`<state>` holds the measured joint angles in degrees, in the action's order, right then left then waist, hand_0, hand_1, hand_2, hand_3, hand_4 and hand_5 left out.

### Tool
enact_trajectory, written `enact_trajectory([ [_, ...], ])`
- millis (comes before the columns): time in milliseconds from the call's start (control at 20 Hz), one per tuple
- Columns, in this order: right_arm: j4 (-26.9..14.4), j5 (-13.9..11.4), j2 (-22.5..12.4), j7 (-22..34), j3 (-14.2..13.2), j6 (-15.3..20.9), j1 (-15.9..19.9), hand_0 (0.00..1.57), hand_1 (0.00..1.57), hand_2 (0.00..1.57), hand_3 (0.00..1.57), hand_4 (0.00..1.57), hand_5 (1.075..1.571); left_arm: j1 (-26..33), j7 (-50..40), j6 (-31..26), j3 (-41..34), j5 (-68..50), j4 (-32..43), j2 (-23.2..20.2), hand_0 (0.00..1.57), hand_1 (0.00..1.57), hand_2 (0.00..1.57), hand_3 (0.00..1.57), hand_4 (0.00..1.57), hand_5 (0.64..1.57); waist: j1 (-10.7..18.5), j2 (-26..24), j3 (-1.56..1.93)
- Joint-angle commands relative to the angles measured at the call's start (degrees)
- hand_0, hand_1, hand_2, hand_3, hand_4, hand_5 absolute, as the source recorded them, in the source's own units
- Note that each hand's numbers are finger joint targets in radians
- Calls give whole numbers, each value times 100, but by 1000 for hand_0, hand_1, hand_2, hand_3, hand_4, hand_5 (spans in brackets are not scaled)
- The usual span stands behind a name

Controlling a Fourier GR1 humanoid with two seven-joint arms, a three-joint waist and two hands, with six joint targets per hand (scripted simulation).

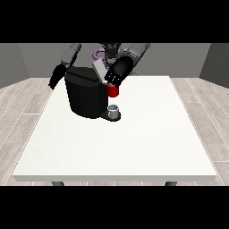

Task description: Insert the coffee pod into the coffee machine and close the lid

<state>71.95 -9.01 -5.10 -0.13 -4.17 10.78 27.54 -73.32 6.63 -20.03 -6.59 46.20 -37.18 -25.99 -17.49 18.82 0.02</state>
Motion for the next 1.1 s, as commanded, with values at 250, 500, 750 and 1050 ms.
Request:
enact_trajectory([
  [250,308,-204,149,404,236,169,-2,0,0,0,0,0,1571,275,475,361,236,373,190,-155,1173,1173,1170,1017,0,1571,-66,44,-3],
  [500,38,-90,154,10,89,162,-109,0,0,0,0,41,1571,107,308,344,115,277,139,-8,1110,1110,1129,973,0,1571,1,58,0],
  [750,74,-77,-5,195,-16,132,234,0,0,0,0,109,1571,-83,544,520,-48,176,100,-67,1247,1247,1211,957,0,1571,-11,260,-1],
  [1050,30,-56,-162,117,-74,9,132,0,0,0,0,215,1571,-58,714,565,-67,234,116,-232,1232,1232,1211,967,0,1571,-79,292,0],
])
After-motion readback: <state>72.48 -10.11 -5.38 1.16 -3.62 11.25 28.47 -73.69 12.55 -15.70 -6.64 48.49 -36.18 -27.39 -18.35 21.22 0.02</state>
